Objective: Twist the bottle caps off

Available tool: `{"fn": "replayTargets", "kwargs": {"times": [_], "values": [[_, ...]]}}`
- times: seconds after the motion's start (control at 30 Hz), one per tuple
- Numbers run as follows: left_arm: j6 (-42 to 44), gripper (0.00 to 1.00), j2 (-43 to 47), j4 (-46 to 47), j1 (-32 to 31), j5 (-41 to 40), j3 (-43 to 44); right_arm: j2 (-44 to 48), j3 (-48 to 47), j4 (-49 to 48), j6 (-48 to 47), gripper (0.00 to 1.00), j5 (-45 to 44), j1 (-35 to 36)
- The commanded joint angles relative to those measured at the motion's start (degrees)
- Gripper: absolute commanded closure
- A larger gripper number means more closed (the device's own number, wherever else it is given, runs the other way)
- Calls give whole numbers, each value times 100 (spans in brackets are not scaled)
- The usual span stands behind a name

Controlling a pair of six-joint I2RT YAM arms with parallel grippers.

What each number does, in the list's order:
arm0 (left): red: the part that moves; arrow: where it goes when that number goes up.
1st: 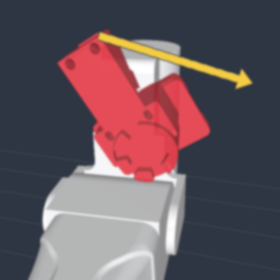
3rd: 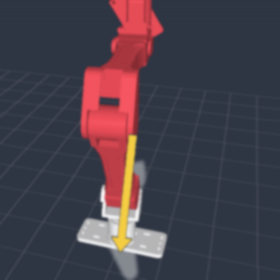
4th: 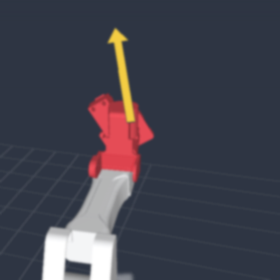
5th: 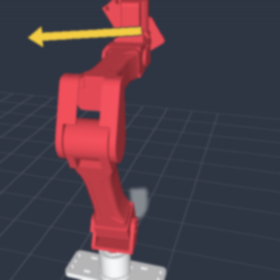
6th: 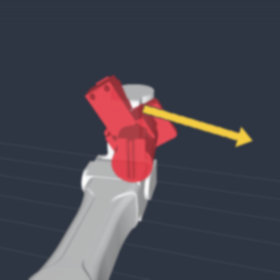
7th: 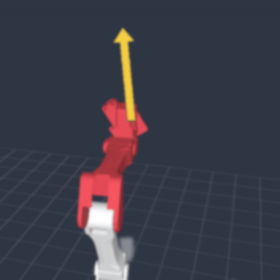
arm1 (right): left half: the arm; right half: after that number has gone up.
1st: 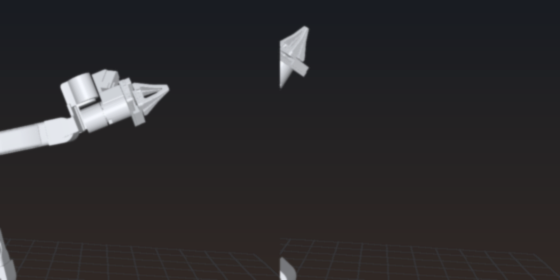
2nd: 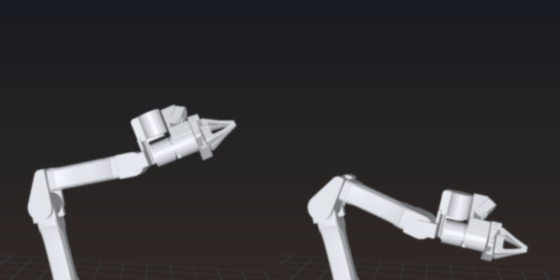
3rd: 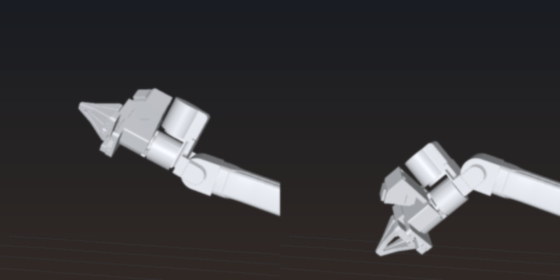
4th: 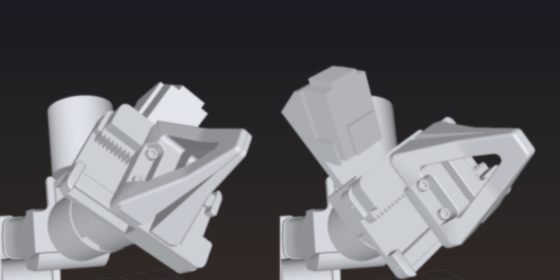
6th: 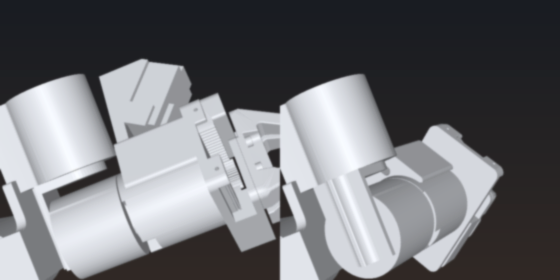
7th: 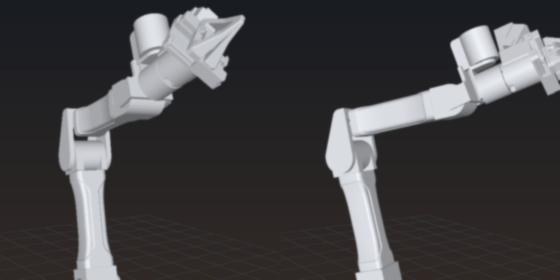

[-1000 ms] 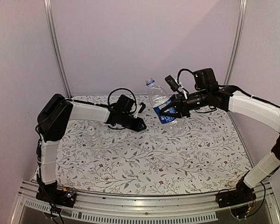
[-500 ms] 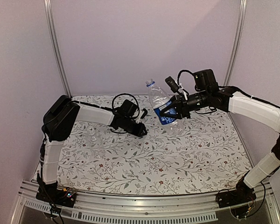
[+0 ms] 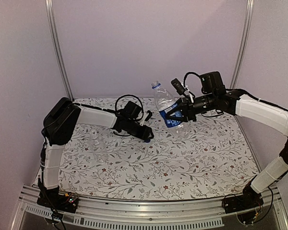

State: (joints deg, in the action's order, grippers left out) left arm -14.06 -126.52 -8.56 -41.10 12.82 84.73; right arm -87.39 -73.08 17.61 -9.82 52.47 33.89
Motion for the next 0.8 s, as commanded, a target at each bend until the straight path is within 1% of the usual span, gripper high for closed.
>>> {"fn": "replayTargets", "kwargs": {"times": [0.0, 0.13, 0.27, 0.47, 0.57, 0.67, 0.77], "values": [[55, 35, 565, -68, -39, -19, 49, 209, 139, -258, 178, 67, -96, -144], [16, 29, 1137, 47, 15, -66, -118, 366, 488, -628, 432, 67, -182, -302], [-80, 24, 1767, 237, 94, 75, -262, 589, 748, -836, 575, 66, -343, -409], [-166, 20, 2678, 257, 189, 445, -240, 690, 883, -882, 609, 65, -393, -436], [-115, 18, 3081, 313, 196, 855, -220, 681, 888, -902, 591, 64, -357, -431], [-89, 16, 3426, 524, 195, 1562, -220, 637, 865, -930, 604, 64, -298, -431], [-153, 11, 3574, 734, 183, 2258, -171, 573, 830, -951, 613, 63, -186, -434]]}}
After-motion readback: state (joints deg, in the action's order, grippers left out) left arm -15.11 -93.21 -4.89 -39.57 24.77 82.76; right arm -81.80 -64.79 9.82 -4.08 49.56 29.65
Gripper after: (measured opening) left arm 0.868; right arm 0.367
